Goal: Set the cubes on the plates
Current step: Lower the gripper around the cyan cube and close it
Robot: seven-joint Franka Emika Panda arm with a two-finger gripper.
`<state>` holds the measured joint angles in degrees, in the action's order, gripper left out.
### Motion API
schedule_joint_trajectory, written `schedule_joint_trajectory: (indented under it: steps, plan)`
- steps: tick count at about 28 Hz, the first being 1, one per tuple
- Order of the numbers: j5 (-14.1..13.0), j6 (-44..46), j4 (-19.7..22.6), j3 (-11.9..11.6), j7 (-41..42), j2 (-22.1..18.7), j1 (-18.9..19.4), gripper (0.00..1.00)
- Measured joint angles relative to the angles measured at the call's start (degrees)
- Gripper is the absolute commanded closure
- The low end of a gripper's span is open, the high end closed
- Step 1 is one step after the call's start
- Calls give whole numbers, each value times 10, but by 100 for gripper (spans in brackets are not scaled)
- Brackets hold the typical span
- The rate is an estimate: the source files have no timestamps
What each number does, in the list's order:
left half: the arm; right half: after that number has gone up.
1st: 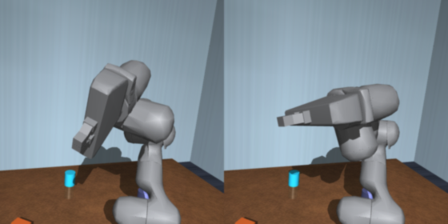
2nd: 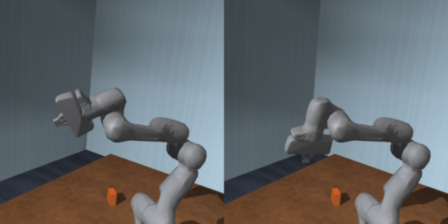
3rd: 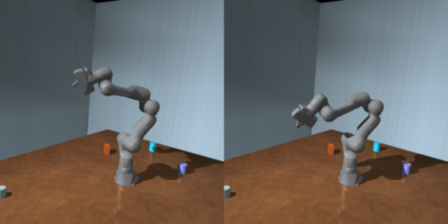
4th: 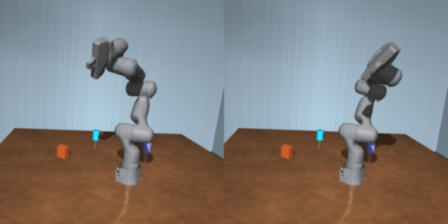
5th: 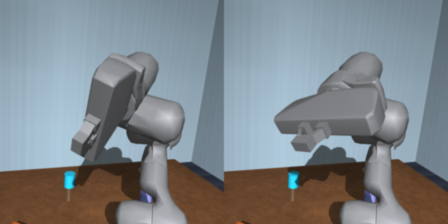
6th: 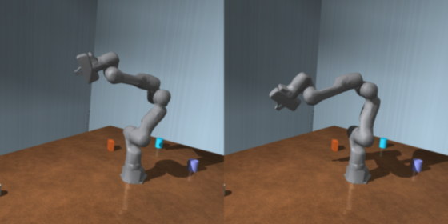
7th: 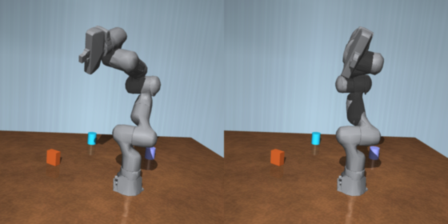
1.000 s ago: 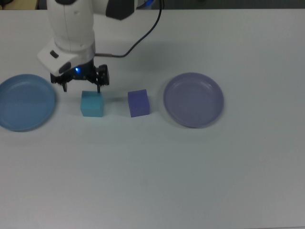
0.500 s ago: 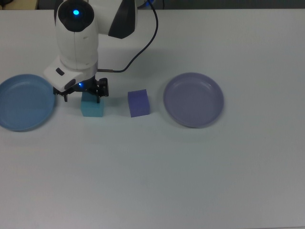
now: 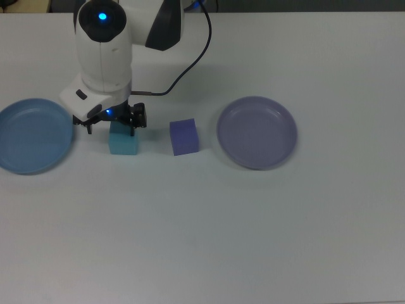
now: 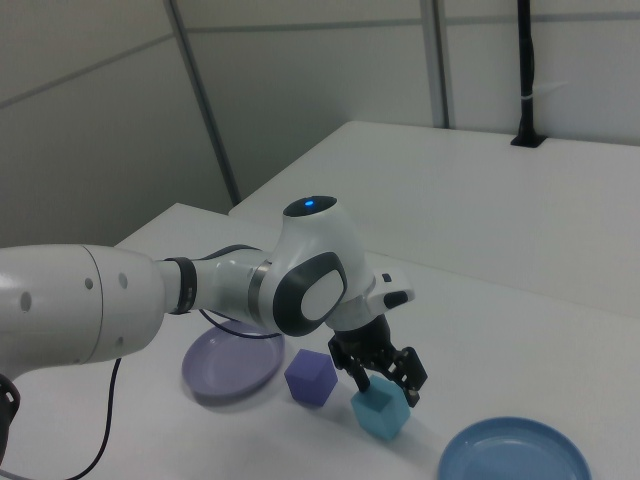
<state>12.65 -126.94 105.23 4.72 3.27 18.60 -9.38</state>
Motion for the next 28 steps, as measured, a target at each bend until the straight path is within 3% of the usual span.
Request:
schedule_joint_trajectory:
  steps: [6, 28]
  plan:
    - [-14, 6, 1, 0, 3, -2, -2, 0]
    - [-21, 16, 10, 2, 7, -2, -1, 2]
